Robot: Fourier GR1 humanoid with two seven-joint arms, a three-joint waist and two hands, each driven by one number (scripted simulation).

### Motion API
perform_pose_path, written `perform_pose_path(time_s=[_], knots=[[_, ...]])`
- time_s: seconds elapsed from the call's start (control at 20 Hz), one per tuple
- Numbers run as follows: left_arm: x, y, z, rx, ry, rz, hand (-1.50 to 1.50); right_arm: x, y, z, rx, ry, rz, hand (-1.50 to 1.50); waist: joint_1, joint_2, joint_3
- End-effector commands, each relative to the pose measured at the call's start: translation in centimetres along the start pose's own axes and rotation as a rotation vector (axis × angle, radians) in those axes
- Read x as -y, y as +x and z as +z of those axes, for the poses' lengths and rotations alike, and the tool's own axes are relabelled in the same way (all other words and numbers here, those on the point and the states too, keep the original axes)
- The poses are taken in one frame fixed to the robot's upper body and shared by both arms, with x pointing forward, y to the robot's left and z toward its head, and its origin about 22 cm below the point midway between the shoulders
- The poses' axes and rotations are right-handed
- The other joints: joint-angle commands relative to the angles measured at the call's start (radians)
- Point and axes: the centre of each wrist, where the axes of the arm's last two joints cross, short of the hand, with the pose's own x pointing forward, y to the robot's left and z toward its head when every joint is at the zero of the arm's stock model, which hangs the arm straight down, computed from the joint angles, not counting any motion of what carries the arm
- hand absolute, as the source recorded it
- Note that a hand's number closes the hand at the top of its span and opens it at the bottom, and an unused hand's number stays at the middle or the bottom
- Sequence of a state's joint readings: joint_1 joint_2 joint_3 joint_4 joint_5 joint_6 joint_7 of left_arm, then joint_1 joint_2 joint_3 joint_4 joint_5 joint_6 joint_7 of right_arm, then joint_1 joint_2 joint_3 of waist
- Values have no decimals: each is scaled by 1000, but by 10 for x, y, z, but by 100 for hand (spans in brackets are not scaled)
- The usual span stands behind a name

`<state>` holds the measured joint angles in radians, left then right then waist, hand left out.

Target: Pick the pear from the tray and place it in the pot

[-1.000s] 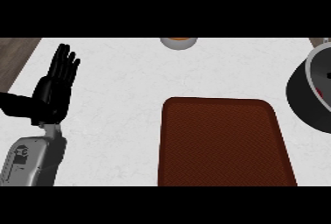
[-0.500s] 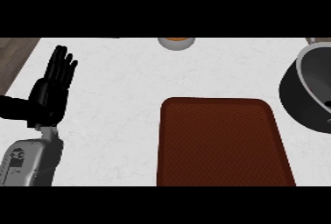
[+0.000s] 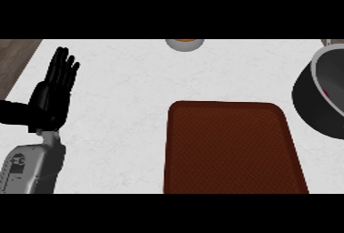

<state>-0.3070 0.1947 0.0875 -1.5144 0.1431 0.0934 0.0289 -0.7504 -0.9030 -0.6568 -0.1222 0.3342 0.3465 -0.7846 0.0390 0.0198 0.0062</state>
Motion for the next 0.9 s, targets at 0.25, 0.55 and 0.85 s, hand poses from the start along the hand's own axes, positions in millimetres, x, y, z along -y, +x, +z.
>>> perform_pose_path(time_s=[0.25,0.55,0.85], knots=[[6,7,2,13,-7,11,0,51,4,33,32,-85,-92,-150,8,4,6],[-10,6,3,5,-3,-4,0,75,11,48,26,-119,-90,-150,10,8,8],[-2,4,0,22,-8,19,0,83,13,53,44,-142,-92,-150,6,12,9]])
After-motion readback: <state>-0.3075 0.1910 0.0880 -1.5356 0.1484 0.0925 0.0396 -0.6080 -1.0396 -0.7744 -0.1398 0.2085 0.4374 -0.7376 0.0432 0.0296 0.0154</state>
